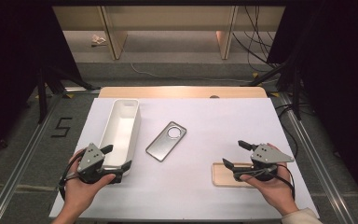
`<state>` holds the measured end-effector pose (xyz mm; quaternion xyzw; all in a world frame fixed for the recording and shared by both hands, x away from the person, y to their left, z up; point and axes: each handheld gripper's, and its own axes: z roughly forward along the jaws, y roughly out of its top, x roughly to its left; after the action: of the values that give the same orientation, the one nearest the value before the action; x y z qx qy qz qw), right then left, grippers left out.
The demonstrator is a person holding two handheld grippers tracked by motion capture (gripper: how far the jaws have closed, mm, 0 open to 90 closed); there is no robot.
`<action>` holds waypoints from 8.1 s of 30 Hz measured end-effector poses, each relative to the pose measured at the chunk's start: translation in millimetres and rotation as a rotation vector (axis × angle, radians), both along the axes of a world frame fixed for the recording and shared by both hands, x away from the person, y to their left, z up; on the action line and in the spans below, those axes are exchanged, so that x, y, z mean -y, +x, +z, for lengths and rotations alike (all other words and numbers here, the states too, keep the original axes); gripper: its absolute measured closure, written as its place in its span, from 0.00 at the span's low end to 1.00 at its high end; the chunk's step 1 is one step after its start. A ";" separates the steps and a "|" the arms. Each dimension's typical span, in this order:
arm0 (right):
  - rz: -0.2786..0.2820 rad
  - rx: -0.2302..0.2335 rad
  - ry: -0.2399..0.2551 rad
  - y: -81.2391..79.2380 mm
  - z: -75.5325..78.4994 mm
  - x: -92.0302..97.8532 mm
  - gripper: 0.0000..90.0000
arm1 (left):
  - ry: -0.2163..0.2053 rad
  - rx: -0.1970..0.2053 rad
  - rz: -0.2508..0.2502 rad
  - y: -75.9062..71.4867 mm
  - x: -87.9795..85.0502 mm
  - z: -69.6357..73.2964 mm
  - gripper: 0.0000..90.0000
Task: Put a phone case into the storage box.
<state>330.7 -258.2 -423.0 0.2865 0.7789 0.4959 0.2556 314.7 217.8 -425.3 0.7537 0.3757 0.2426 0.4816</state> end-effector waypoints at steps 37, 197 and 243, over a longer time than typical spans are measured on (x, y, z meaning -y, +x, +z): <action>0.249 -0.149 -0.191 57.8 6.8 -161.8 1.00 | -0.010 0.002 -0.009 -2.9 0.4 1.9 0.17; 0.241 -0.283 -0.322 81.7 -11.3 -148.9 0.28 | -0.017 -0.005 -0.034 -5.3 2.2 -0.5 0.17; 0.420 -0.271 -0.610 76.6 -25.9 -175.0 0.36 | -0.007 0.000 -0.048 -5.0 8.7 0.6 0.17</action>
<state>407.3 -83.2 -448.8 0.0948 0.9587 0.2411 0.1171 309.7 209.1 -424.7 0.7608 0.3583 0.2298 0.4899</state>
